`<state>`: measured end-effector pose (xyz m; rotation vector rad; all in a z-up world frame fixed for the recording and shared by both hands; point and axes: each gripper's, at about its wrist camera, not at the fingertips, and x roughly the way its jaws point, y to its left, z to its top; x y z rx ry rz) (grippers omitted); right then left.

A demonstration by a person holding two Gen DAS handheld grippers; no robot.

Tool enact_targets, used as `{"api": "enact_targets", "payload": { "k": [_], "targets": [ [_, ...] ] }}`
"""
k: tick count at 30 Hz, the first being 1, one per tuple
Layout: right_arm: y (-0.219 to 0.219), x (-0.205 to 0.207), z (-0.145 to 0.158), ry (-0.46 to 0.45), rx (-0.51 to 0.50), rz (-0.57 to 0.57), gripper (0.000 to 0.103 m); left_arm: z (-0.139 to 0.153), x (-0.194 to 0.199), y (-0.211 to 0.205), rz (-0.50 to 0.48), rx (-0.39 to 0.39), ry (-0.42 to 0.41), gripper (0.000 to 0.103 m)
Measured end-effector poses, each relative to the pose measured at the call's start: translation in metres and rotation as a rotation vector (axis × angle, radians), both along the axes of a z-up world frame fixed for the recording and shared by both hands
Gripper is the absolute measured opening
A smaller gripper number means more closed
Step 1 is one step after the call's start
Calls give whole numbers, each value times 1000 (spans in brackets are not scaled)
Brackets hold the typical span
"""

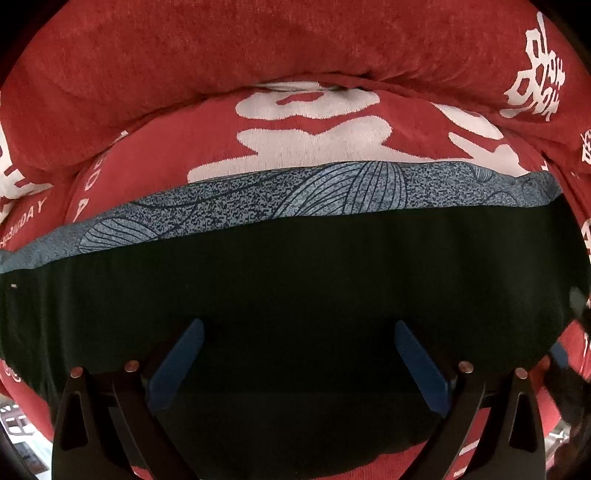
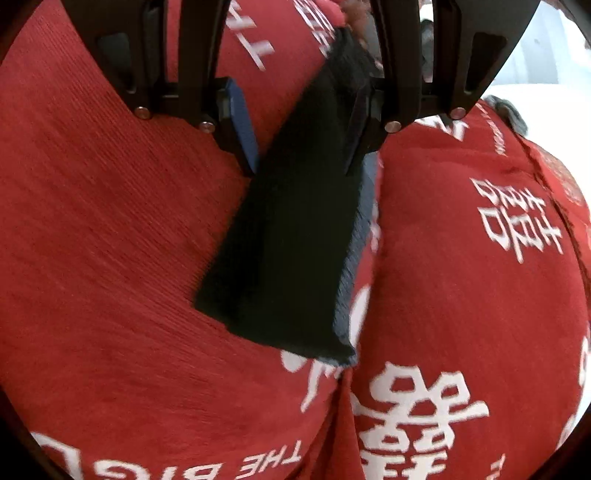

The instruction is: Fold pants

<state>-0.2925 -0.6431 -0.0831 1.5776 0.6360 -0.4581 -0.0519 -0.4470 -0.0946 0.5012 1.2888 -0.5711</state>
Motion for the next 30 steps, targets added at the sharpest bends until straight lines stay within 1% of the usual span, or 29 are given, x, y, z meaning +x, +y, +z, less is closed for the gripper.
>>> {"api": "enact_targets", "payload": {
  "k": [3, 4, 5, 6, 7, 9, 10, 11, 12, 14, 15, 16, 17, 18, 20, 22, 23, 25, 27, 29, 30],
  "targets": [
    [-4, 16, 2, -7, -51, -24, 51, 0, -2, 1, -11, -7, -8, 103],
    [-4, 19, 3, -10, -52, -32, 52, 1, -1, -1, -15, 2, -1, 103],
    [-5, 22, 3, -6, -36, -43, 50, 3, -2, -1, -16, 18, 6, 103],
    [-7, 20, 5, -5, -16, -51, 35, 8, -5, -2, -15, 27, 4, 97],
    [-7, 24, 6, -4, -9, -52, 13, 17, -3, -4, -13, 28, -28, 91],
    [-9, 28, 21, -14, -40, -12, 14, 29, 0, -6, -17, 11, -89, 91],
    [-8, 33, 31, -14, -76, 29, 14, 32, 2, -7, -19, 3, -112, 91],
    [-7, 41, 46, -15, -126, 86, 14, 32, 4, -8, -22, 3, -115, 91],
    [-5, 44, 54, -18, -149, 112, 14, 26, 3, -11, -20, 12, -102, 91],
    [3, 54, 76, -23, -214, 184, 14, 9, 0, -16, -28, 19, -48, 91],
    [8, 59, 83, -19, -237, 217, 14, 2, -4, -20, -38, 18, -64, 91],
    [13, 64, 88, -10, -255, 243, 14, 3, -11, -20, -56, 4, -110, 91],
    [20, 70, 96, -1, -287, 269, 14, 4, -14, -21, -74, 4, -131, 91],
    [26, 76, 103, 8, -313, 297, 14, 5, -15, -18, -78, -2, -126, 91],
    [37, 86, 114, 28, -365, 337, 14, 6, -6, -13, -69, -22, -65, 91],
    [47, 96, 126, 44, -406, 368, 14, 9, 3, -11, -71, -28, -22, 91],
    [50, 100, 130, 51, -425, 382, 14, 14, 6, -6, -69, -28, -19, 91],
    [62, 110, 143, 76, -475, 422, 14, 26, 14, 13, -49, -54, -31, 91],
    [80, 125, 156, 113, -540, 478, 14, 36, 26, 35, -29, -75, -25, 91],
    [100, 137, 163, 144, -595, 528, 14, 46, 40, 64, -3, -73, -27, 91],
    [111, 143, 166, 158, -616, 551, 14, 46, 46, 76, 6, -70, -29, 91]
  ]
}}
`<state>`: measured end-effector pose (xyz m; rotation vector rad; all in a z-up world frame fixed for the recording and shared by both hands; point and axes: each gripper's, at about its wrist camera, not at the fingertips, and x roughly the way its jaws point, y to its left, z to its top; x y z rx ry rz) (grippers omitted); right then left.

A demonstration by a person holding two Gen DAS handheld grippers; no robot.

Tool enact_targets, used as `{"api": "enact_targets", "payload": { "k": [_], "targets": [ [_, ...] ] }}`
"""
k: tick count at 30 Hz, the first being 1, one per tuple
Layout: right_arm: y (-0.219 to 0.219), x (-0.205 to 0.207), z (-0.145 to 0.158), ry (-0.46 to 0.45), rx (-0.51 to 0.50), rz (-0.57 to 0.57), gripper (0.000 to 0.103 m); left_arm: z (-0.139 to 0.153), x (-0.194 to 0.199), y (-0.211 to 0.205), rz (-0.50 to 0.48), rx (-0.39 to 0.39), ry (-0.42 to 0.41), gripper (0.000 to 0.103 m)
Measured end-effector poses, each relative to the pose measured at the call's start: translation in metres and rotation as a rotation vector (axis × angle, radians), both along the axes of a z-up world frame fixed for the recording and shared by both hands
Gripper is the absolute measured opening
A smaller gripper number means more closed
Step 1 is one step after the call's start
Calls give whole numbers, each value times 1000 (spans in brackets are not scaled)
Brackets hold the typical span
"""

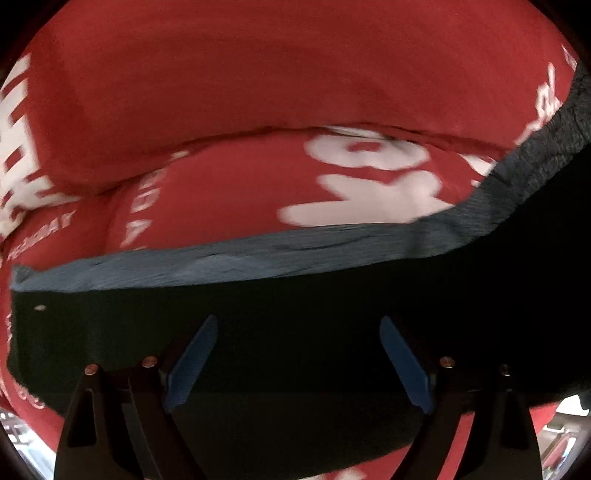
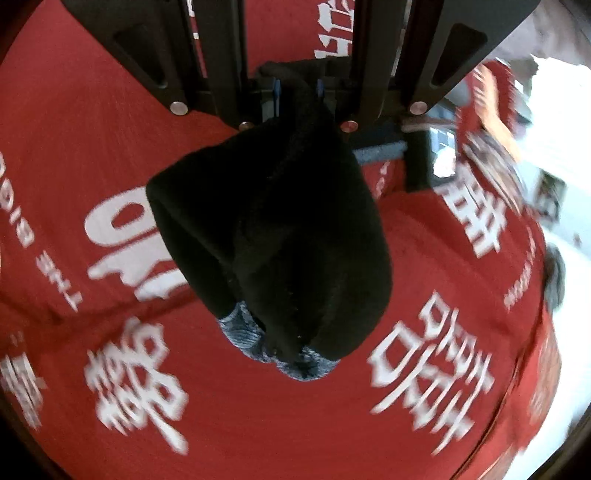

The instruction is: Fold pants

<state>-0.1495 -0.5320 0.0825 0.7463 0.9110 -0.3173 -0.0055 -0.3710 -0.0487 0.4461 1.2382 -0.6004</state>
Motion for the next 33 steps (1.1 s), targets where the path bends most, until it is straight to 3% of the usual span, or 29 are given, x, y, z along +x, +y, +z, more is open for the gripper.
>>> {"api": "enact_targets", "payload": {
  "k": [5, 9, 11, 13, 15, 17, 21, 22, 24, 27, 29, 31, 33],
  "targets": [
    [73, 48, -4, 95, -105, 137, 14, 10, 38, 73, 62, 40, -29, 91],
    [137, 91, -37, 213, -171, 235, 18, -7, 86, 135, 145, 81, -13, 91],
    [173, 113, -66, 299, -206, 283, 23, -12, 102, 167, 193, 90, 13, 91],
    [201, 128, -88, 377, -236, 330, 36, -16, 108, 185, 215, 97, 25, 91],
    [226, 137, -101, 462, -319, 366, 39, -19, 116, 204, 233, 92, 30, 91],
    [255, 141, -93, 480, -428, 424, 48, -18, 121, 219, 246, 78, 39, 91],
    [294, 132, -62, 412, -463, 561, 57, -12, 125, 228, 232, 55, 56, 91],
    [299, 128, -52, 368, -398, 602, 57, -7, 124, 228, 221, 37, 61, 91],
    [285, 119, -40, 311, -243, 581, 57, 5, 117, 223, 190, -5, 86, 91],
    [222, 95, -46, 274, 49, 340, 57, 18, 101, 205, 101, -81, 142, 91],
    [168, 64, -72, 248, 331, 89, 57, 19, 87, 184, 32, -112, 176, 91],
    [144, 43, -89, 223, 473, -56, 57, 15, 78, 166, -10, -134, 223, 91],
    [126, 28, -97, 182, 528, -134, 57, 13, 69, 151, -44, -155, 258, 87]
  ]
}}
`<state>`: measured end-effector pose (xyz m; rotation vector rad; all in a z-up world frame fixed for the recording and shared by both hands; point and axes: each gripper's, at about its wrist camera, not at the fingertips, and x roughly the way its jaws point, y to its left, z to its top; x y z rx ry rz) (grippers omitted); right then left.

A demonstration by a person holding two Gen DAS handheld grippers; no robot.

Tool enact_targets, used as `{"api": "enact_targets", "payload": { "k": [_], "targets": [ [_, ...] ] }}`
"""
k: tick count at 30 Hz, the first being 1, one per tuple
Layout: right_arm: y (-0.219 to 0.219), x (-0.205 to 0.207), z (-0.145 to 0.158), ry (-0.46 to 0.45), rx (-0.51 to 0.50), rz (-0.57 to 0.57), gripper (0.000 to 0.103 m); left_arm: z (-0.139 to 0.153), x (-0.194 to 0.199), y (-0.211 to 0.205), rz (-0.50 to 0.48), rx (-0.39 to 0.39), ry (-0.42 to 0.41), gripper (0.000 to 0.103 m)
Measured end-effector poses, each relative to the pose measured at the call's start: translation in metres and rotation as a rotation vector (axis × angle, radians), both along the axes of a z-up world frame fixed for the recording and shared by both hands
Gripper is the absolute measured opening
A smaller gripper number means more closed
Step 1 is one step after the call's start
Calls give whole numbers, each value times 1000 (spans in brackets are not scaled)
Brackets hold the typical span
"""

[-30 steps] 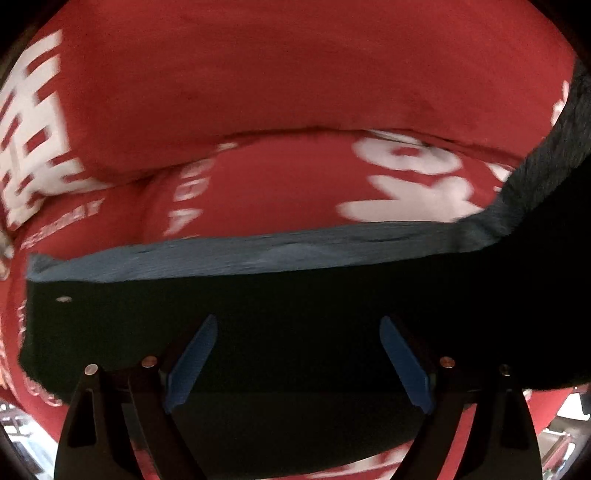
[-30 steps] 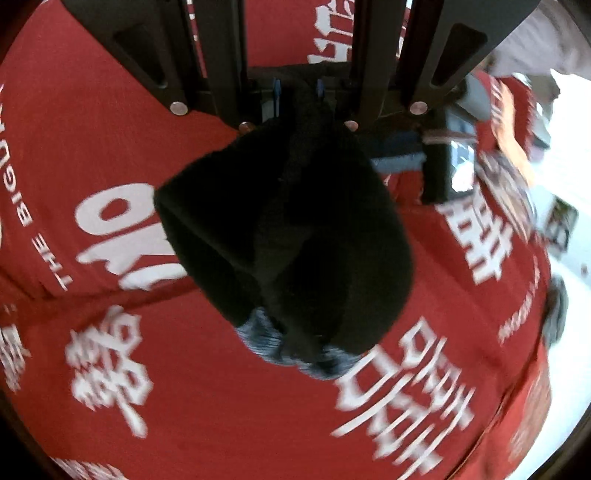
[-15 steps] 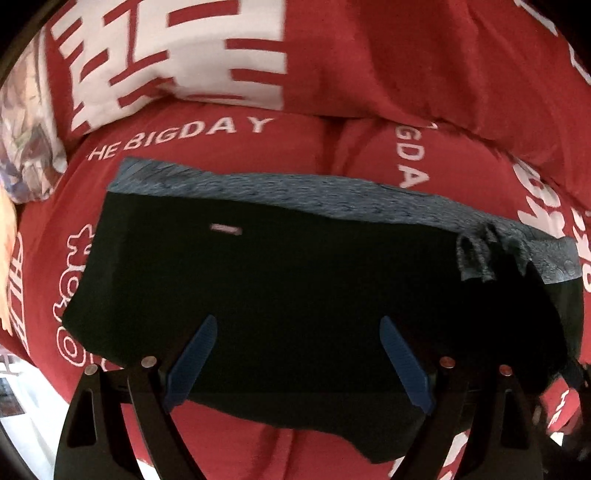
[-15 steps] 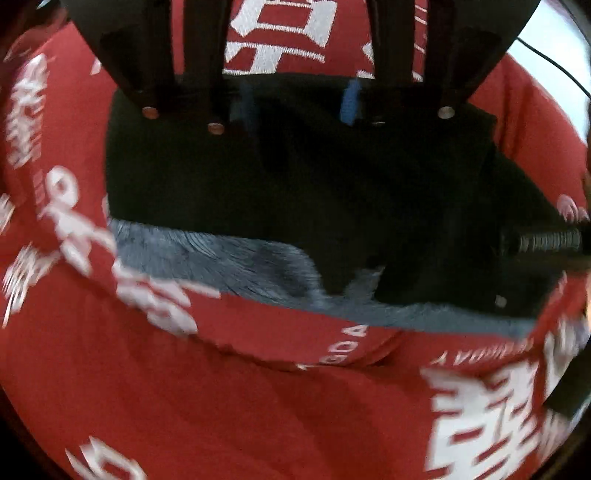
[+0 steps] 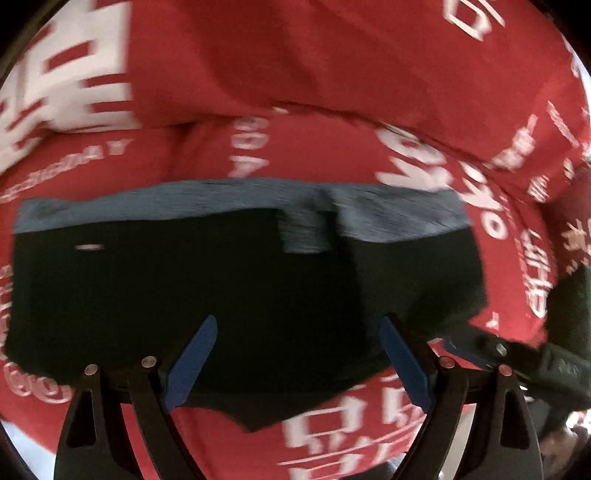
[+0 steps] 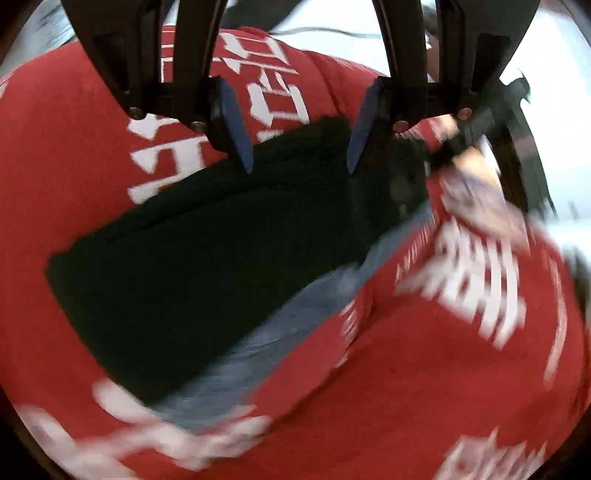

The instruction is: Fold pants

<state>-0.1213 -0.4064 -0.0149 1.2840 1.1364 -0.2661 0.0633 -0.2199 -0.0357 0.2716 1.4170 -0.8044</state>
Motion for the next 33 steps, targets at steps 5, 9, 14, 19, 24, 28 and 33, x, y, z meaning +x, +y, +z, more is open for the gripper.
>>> {"api": "enact_targets", "payload": {
  "k": [5, 9, 14, 19, 24, 28, 33],
  "targets": [
    [-18, -16, -28, -9, 107, -128, 54, -24, -16, -32, -60, 18, 92, 61],
    [-20, -31, -41, 3, 151, -193, 42, -39, -19, -36, -66, 49, 107, 59],
    [-27, -37, -58, -3, 209, -257, 10, -42, -19, -34, -41, 44, 107, 59],
    [-28, -13, -36, -51, 177, -189, 5, -18, -24, -23, -29, 17, 53, 59],
    [-7, -14, -37, -2, 156, -98, 5, -21, -31, -9, -19, 95, -16, 59],
    [-5, -19, -65, 35, 195, -136, 4, -35, -27, -7, 23, 127, -6, 62],
    [-9, 1, -35, 61, 165, 97, 29, -13, -24, -12, 15, 133, -95, 75]
  ]
}}
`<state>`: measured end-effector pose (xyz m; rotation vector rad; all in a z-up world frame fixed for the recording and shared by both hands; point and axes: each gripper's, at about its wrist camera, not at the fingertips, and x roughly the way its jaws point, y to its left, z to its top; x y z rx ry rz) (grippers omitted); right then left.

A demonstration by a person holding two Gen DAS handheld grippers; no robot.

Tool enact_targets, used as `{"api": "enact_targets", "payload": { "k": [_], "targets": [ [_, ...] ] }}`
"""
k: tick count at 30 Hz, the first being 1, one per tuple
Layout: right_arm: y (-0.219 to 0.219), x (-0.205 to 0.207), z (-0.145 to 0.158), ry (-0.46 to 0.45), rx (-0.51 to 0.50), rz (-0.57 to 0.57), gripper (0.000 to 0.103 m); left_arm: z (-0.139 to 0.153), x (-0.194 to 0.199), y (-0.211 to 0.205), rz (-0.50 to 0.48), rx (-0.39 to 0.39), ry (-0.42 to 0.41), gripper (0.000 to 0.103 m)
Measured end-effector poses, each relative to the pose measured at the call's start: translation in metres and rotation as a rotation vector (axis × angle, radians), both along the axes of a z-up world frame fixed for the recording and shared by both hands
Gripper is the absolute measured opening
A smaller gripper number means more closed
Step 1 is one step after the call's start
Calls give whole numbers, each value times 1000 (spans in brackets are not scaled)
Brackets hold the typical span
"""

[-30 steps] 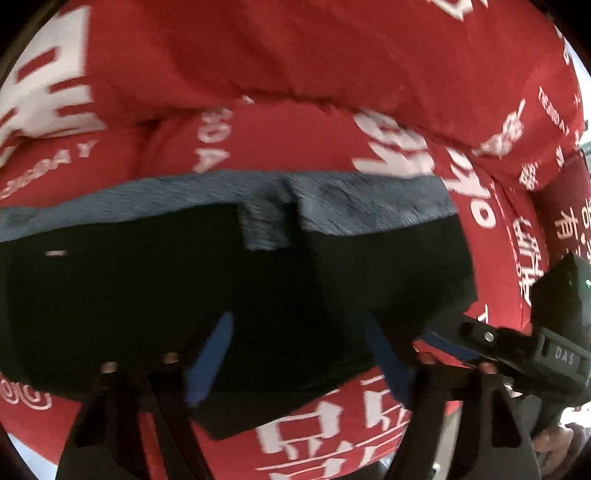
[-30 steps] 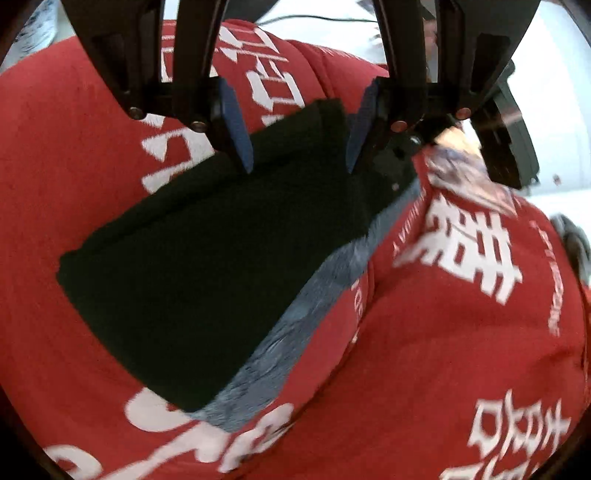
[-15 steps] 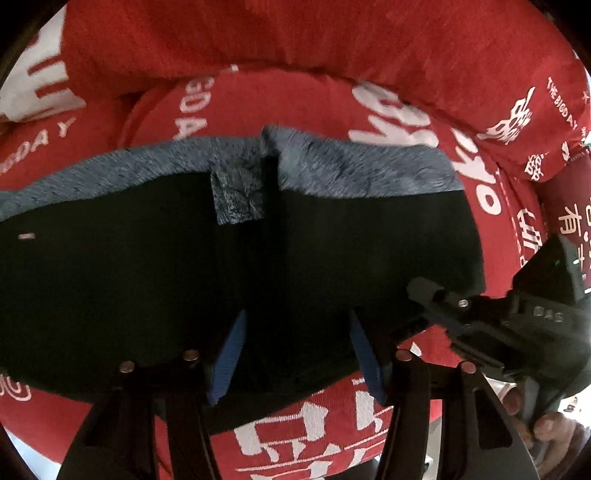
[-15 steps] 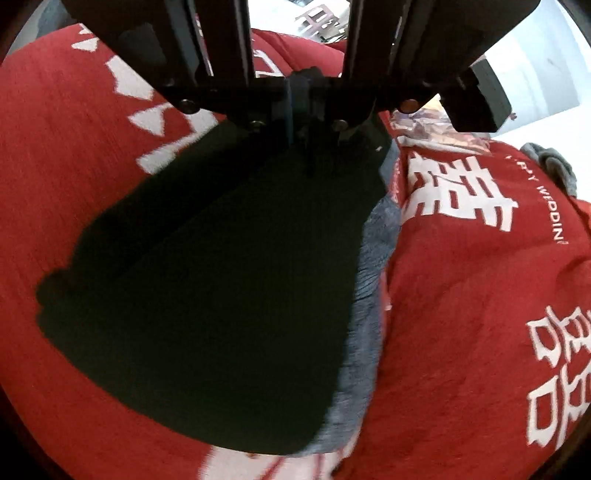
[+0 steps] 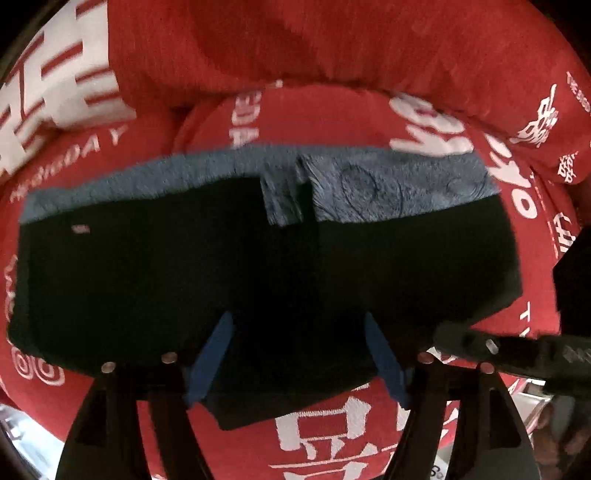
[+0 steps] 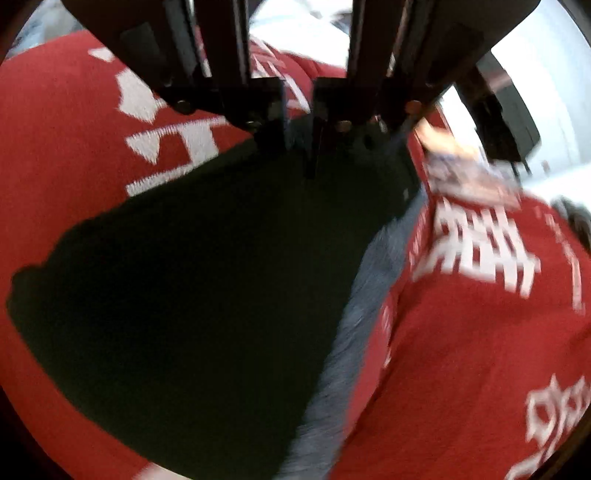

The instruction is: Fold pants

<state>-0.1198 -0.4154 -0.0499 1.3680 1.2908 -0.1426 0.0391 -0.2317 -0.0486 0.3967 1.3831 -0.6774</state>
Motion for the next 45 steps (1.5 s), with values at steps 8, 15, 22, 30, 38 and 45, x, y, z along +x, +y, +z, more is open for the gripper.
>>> {"api": "enact_targets", "payload": {
  "k": [8, 15, 22, 30, 38, 45],
  "targets": [
    [-67, 19, 67, -81, -275, 88, 13, 32, 18, -42, -7, -73, -44, 75],
    [-116, 59, 30, 10, -420, 109, 7, -3, 16, -80, 9, 2, -80, 75],
    [-102, 65, -3, 35, -383, 171, 7, -40, 20, -36, 88, 67, -11, 90],
    [-53, 86, 7, -12, -275, 352, 8, -21, 7, -7, 130, 90, -38, 90],
    [-1, 141, 17, -94, -273, 479, 8, 2, 2, 47, 240, 118, -68, 90],
    [36, 155, -11, -9, -320, 514, 39, -10, 17, 101, 342, 142, -30, 90]
  ]
}}
